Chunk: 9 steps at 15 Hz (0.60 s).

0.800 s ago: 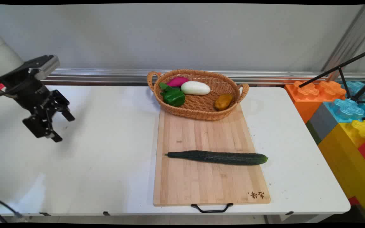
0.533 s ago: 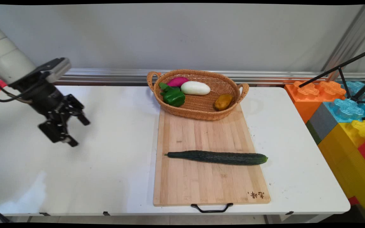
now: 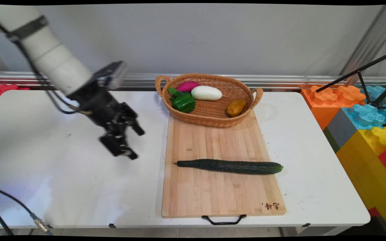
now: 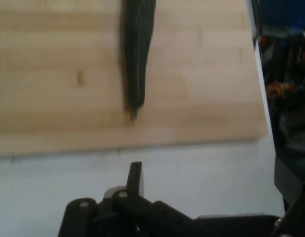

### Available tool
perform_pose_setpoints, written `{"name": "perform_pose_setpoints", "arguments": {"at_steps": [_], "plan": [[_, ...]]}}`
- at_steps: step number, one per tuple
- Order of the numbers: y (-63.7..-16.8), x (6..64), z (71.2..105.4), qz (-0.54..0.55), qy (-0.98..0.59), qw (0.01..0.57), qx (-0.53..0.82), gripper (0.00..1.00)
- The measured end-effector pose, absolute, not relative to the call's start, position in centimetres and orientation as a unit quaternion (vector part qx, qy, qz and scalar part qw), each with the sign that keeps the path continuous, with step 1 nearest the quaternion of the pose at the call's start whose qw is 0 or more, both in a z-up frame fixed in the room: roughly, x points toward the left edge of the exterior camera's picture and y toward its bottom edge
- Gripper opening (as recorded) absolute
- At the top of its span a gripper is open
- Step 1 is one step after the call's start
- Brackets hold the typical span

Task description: Pick up the cucumber from the cutting board

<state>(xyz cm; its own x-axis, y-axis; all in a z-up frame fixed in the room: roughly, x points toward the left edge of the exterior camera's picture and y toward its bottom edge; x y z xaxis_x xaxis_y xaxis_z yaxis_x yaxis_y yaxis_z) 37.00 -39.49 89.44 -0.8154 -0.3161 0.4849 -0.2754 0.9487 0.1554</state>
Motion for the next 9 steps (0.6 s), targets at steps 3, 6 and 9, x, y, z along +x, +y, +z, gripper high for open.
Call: {"name": "perform_pose_setpoints", "arguments": {"at_steps": [3, 6, 9], "plan": [[-40.1, 31.2, 88.8, -0.026, -0.949, 0.268, 0.166, 1.0], [-40.8, 25.8, 87.7, -0.001, -0.944, 0.279, 0.176, 1.0], [-41.9, 20.5, 85.8, 0.026, -0.938, 0.291, 0.186, 1.0]]}}
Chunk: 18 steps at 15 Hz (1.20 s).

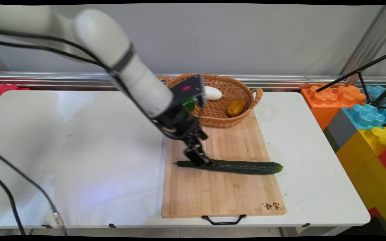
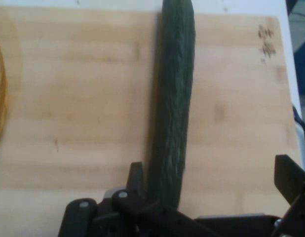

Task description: Pick up the cucumber from the cutting board

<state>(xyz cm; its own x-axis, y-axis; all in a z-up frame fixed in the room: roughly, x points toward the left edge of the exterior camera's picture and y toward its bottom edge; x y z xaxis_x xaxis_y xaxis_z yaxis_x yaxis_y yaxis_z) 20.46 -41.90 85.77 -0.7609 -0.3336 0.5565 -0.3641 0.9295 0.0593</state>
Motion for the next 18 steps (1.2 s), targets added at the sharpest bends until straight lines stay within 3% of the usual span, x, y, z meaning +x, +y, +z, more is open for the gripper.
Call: {"name": "perform_pose_setpoints", "arguments": {"at_steps": [8, 18], "plan": [[-44.5, 14.3, 81.0, 0.044, -0.938, 0.303, 0.164, 1.0], [-46.1, 11.9, 75.6, 0.047, -0.946, 0.293, 0.131, 1.0]]}}
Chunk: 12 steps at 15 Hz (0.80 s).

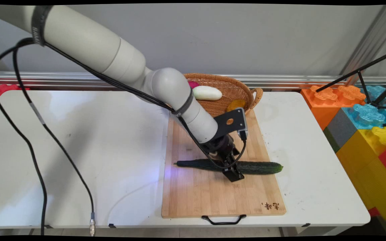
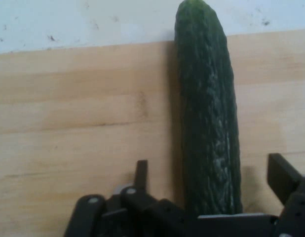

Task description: Pick up the cucumber from the cutting board, then place the picked object in the vegetable basket

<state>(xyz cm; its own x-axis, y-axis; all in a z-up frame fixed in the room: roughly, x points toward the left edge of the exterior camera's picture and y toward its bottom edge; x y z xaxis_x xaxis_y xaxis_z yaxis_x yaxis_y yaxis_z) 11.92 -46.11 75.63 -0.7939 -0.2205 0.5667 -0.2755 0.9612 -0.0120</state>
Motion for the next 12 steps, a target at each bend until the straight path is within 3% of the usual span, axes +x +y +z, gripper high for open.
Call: {"name": "perform_pose_setpoints", "arguments": {"at_steps": [1, 8, 12], "plan": [[-46.2, 11.7, 75.4, 0.049, -0.947, 0.293, 0.125, 0.0], [-46.8, 10.9, 76.0, 0.058, -0.947, 0.299, 0.101, 0.0], [-47.0, 10.2, 79.2, 0.061, -0.943, 0.311, 0.101, 0.0]]}}
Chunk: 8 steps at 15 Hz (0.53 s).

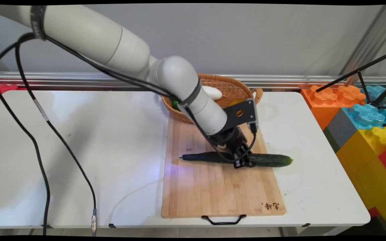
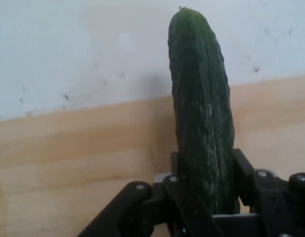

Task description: Place the picked object in the vegetable basket

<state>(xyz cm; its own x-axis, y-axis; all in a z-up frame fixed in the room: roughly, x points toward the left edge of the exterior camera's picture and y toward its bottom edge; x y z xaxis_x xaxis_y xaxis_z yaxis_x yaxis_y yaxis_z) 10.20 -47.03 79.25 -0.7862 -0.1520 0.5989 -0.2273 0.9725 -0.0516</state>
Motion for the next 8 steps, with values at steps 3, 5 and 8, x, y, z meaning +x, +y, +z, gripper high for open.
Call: {"name": "perform_pose_setpoints", "arguments": {"at_steps": [3, 5, 8], "plan": [[-47.6, 9.7, 81.7, 0.067, -0.94, 0.319, 0.1, 0.0], [-48.5, 9.4, 83.5, 0.077, -0.938, 0.323, 0.099, 0.0], [-50.5, 9.2, 86.0, 0.1, -0.934, 0.329, 0.097, 0.0]]}}
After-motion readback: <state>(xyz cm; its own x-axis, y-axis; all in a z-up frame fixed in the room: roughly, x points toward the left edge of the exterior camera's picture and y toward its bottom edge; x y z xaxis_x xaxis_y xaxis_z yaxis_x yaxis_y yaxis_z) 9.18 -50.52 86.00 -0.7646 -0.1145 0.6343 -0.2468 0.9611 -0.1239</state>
